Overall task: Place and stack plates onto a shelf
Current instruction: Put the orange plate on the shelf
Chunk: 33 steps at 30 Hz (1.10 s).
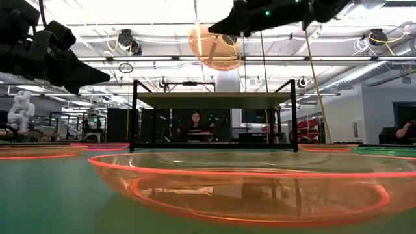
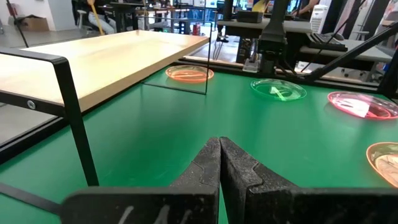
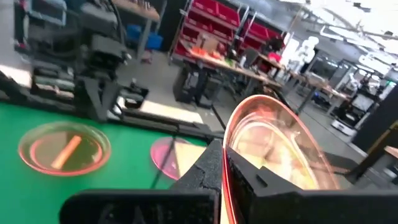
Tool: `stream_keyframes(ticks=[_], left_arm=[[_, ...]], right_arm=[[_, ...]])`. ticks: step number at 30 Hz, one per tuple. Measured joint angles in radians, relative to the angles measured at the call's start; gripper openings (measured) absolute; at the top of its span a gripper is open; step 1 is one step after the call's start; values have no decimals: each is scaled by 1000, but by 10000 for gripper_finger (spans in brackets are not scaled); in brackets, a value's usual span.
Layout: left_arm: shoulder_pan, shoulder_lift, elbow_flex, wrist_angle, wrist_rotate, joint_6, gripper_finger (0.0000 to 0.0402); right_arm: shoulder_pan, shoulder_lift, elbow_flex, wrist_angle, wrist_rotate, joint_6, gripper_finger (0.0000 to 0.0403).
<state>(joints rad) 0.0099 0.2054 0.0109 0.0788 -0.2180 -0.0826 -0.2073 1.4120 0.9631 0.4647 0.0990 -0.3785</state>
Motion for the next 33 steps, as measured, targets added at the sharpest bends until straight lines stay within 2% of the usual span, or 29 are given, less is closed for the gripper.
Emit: stream_keyframes(ticks=[6,12,17,21,26,33], left_arm=[[0,0,0,0,0,0,1],[0,0,0,0,0,0,1],[0,0,0,0,0,0,1],[0,0,0,0,0,0,1],[0,0,0,0,0,0,1],[0,0,0,0,0,0,1]], right_arm=[[-87,-1,43,-102,4,-11,0],[-181,0,43,-283,19,0,0],[-201,0,43,-397,111,19,0],[-206,0,43,-458,110,36,0],[-206,1,42,-504,112,82,0],[-204,1,-44,-444,110,120,0]])
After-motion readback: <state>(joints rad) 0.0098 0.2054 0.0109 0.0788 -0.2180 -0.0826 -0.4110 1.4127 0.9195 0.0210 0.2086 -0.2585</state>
